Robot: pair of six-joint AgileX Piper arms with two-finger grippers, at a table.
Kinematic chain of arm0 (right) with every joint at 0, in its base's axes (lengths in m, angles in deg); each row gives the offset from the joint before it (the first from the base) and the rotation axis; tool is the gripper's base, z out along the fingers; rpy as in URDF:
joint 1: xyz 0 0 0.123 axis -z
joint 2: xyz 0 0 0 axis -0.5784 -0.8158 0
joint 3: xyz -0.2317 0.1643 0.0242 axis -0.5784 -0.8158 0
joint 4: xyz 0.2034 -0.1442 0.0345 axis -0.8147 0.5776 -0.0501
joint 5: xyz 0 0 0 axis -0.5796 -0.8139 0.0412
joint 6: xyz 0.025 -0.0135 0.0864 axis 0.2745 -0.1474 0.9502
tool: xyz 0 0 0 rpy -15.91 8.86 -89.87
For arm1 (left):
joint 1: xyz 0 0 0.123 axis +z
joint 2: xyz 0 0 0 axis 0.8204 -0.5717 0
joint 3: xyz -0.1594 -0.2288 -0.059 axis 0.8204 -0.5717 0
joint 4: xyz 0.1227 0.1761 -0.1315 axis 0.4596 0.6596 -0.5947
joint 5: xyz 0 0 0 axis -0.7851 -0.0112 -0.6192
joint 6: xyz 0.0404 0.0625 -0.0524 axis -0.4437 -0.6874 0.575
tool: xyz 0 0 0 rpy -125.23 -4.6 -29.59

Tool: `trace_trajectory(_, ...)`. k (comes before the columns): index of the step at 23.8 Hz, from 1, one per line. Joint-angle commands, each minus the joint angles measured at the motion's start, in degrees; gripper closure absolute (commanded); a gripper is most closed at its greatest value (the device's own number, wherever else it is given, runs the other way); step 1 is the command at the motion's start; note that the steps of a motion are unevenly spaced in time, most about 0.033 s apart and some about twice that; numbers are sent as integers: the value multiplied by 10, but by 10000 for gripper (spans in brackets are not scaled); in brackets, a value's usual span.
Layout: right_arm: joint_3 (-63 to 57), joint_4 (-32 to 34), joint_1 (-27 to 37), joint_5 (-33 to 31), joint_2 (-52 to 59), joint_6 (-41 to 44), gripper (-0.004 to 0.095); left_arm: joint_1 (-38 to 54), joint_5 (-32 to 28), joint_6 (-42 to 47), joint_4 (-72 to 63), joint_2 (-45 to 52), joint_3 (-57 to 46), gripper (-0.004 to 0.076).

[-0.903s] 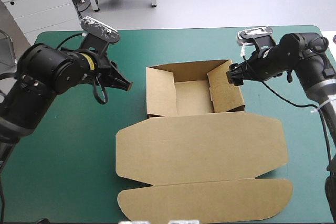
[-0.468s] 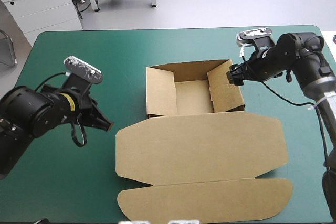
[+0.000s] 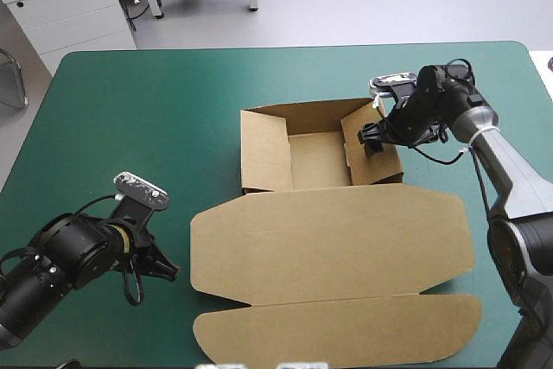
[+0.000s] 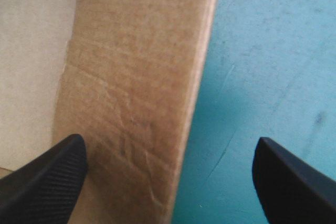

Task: Fold the box

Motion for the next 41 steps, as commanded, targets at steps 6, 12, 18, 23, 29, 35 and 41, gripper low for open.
trace_trajectory(6, 17, -7, 2, 23, -5, 0, 808, -3, -38, 34, 21, 39, -19, 734)
trace_trajectory(12, 18, -4, 2, 37, -5, 0, 928, -3, -56, 34, 22, 43, -26, 734)
trace_trajectory(18, 19, 44, 2, 100, 24, 4, 928, -3, -96, 62, 21, 43, -26, 734)
trace_trajectory(23, 82, 87, 68, 76, 32, 34, 928, -3, -95, 62, 25, 43, -26, 734)
trace_trajectory(29, 102, 87, 204, 24, 32, 13, 928, -3, -95, 62, 47, 43, -26, 734)
trace_trajectory(35, 102, 84, 306, 20, 28, 8, 928, -3, -85, 60, 51, 43, -26, 734)
trace_trajectory(41, 102, 52, 381, 10, 12, 13, 928, -3, -81, 58, 58, 43, -26, 734)
